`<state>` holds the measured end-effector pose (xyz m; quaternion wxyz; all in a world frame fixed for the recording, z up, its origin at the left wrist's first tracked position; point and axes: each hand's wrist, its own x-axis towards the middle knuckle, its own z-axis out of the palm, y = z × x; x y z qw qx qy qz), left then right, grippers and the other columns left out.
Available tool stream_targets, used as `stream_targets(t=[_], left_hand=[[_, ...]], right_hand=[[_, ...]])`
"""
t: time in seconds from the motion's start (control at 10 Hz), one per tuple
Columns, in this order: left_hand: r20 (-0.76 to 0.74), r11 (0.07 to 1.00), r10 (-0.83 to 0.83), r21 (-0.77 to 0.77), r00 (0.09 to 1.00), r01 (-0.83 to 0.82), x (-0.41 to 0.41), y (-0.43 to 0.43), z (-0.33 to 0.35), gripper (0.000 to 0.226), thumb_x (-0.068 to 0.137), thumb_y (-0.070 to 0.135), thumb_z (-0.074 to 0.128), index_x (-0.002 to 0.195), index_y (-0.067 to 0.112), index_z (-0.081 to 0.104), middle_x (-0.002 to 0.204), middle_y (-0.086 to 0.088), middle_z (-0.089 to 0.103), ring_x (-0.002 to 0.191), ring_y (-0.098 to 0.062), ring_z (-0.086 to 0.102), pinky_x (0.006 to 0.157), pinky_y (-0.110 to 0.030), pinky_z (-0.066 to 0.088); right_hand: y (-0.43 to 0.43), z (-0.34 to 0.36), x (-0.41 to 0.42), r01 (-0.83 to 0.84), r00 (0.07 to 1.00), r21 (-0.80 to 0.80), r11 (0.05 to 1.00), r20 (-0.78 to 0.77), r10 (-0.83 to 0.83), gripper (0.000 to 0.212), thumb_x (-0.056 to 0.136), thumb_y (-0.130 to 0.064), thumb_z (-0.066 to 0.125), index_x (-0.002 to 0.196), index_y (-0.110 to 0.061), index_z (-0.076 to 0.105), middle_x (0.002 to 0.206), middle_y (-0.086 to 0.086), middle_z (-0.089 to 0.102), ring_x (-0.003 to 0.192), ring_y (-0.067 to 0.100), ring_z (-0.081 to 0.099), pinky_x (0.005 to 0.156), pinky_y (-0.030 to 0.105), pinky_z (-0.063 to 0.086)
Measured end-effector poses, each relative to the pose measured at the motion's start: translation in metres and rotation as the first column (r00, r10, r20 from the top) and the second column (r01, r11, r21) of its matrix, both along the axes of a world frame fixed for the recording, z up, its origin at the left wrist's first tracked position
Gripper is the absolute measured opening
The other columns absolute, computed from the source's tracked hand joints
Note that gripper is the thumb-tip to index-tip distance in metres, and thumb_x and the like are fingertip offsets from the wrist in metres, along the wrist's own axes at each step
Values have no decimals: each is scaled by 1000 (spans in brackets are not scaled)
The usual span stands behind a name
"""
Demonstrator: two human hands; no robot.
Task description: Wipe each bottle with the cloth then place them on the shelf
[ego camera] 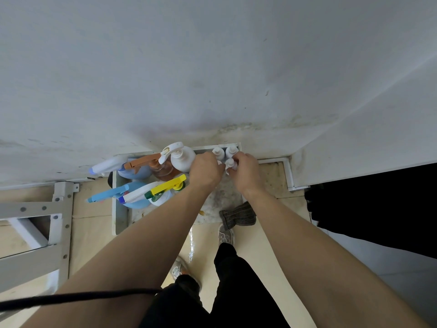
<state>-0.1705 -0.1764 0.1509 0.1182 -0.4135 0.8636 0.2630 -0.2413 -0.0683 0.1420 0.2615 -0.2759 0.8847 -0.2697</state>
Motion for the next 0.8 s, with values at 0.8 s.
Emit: stream_targets(t=[0.8], left_hand=[[64, 997, -71, 33, 995, 69, 8, 8, 23, 20, 93, 20, 55, 89, 3, 64, 89, -16, 68, 85, -34, 66, 65, -39, 48]], right_hand=[[11, 5, -1, 24, 1000, 150, 988, -22, -21, 31, 91, -17, 66, 120, -13, 56, 116, 10, 52, 91, 32, 61, 73, 41, 51]])
